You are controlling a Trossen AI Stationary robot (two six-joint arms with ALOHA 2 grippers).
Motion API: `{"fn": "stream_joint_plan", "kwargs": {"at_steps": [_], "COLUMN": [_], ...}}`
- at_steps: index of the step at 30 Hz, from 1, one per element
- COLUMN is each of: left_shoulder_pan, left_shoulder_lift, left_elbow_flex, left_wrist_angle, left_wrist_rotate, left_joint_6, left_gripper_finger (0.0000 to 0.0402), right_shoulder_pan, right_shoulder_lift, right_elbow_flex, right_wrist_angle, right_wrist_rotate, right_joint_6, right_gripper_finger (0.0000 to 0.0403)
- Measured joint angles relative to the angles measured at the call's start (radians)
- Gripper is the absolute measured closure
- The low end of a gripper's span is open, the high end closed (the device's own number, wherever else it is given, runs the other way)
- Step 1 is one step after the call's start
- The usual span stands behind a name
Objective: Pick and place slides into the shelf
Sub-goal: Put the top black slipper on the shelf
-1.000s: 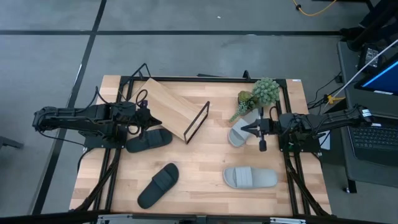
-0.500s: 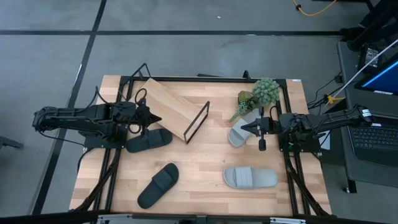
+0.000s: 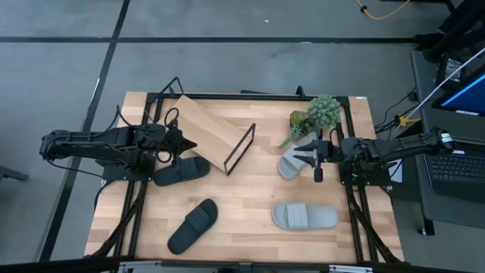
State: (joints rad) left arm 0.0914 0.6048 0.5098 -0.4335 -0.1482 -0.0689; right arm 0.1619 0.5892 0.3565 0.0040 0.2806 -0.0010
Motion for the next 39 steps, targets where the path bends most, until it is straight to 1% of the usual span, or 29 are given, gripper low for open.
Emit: {"fn": "stream_joint_plan", "kwargs": {"at_steps": [3,7,11,16,20,27,32,37,39], "left_shoulder_pan": [0.000,0.000,0.000,0.000,0.000,0.000,-0.001,-0.009,-0.026], "left_shoulder_lift": [0.000,0.000,0.000,0.000,0.000,0.000,-0.004,-0.003,-0.003], "left_elbow_flex": [0.000,0.000,0.000,0.000,0.000,0.000,0.001,0.056,0.086], "left_wrist_angle": [0.000,0.001,0.001,0.001,0.000,0.004,0.029,0.020,-0.010], "left_wrist_rotate": [-0.005,-0.028,-0.029,-0.047,-0.053,-0.052,-0.013,0.011,0.025], "left_joint_6": [0.008,0.024,0.027,0.027,0.027,0.019,-0.017,-0.003,-0.005], "left_gripper_finger": [0.0369,0.0321,0.0277,0.0246,0.0239,0.0242,0.0250,0.0258,0.0260], "right_shoulder_pan": [0.000,0.000,0.000,0.000,0.000,0.000,0.000,0.000,0.000], "right_shoulder_lift": [0.000,0.000,0.000,0.000,0.000,0.000,0.000,0.000,0.000], "right_elbow_flex": [0.000,0.000,0.000,0.000,0.000,0.000,0.000,0.000,0.000], "right_wrist_angle": [0.000,0.000,0.000,0.000,-0.001,-0.001,-0.001,-0.001,-0.001], "right_wrist_rotate": [0.000,0.000,0.000,0.000,0.000,0.000,-0.001,-0.001,-0.003], "right_joint_6": [0.000,0.000,0.000,0.000,-0.002,-0.003,-0.004,-0.003,0.004], "right_gripper_finger": [0.0257,0.0236,0.0225,0.0223,0.0223,0.0223,0.0223,0.0223,0.0223]}}
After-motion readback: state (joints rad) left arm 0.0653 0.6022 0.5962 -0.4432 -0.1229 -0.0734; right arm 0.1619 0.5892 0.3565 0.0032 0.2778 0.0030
